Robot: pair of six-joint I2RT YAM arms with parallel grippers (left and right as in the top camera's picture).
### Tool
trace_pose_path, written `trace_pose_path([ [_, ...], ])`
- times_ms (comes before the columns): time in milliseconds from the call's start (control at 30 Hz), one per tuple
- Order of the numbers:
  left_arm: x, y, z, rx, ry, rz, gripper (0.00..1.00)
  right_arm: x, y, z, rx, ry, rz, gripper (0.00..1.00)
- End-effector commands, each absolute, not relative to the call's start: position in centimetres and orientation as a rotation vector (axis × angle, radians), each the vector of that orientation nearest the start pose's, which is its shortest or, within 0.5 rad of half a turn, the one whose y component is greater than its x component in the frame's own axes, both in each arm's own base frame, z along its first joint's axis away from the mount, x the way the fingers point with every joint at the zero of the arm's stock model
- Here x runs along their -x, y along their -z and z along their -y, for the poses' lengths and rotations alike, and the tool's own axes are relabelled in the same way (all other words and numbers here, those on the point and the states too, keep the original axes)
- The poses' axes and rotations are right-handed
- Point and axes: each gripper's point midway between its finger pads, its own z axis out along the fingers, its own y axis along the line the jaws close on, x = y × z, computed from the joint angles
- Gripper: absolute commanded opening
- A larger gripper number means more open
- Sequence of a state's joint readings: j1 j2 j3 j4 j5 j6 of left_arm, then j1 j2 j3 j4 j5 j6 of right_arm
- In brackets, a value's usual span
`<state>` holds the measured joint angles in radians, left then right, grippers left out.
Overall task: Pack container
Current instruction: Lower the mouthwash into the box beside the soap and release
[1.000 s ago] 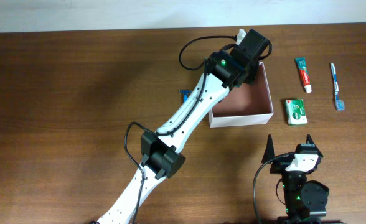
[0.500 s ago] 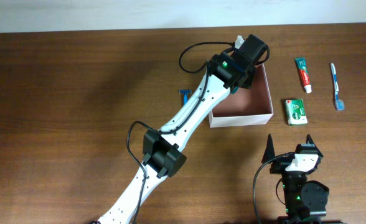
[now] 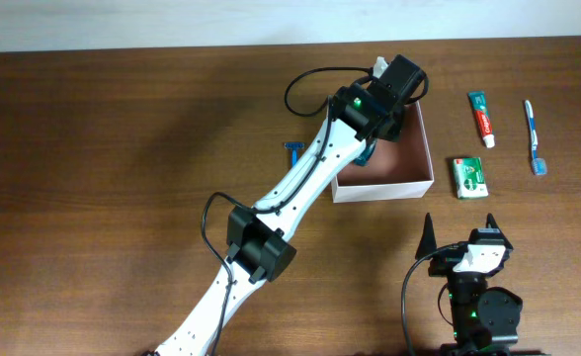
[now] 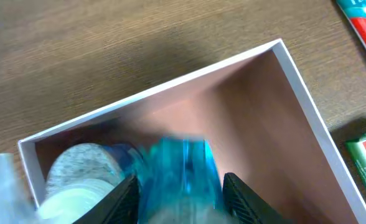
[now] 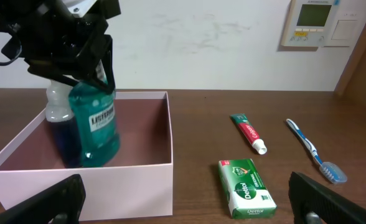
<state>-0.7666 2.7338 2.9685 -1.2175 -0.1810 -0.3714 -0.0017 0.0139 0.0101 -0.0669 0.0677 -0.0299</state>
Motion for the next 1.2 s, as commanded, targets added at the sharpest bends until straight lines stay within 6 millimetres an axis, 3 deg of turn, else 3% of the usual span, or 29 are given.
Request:
trace_pose_path([
  [0,-47.2,-14.2,40.8,-0.404,0.213,-2.479,0.44,-24.6,-15.7,1.3,-0.037,0.090,-1.645,0.99],
  [667,-48.3,-15.6,41.8,-0.458,0.239,-2.392,0.51,-24.6,-15.7,1.3,-0.037,0.090,-1.645,0.99],
  [1167,-48.4,-20.4,42.0,-0.429,0.315,-2.293,0.52,-24.6,-15.7,1.3,-0.037,0.089,-1.645,0.99],
])
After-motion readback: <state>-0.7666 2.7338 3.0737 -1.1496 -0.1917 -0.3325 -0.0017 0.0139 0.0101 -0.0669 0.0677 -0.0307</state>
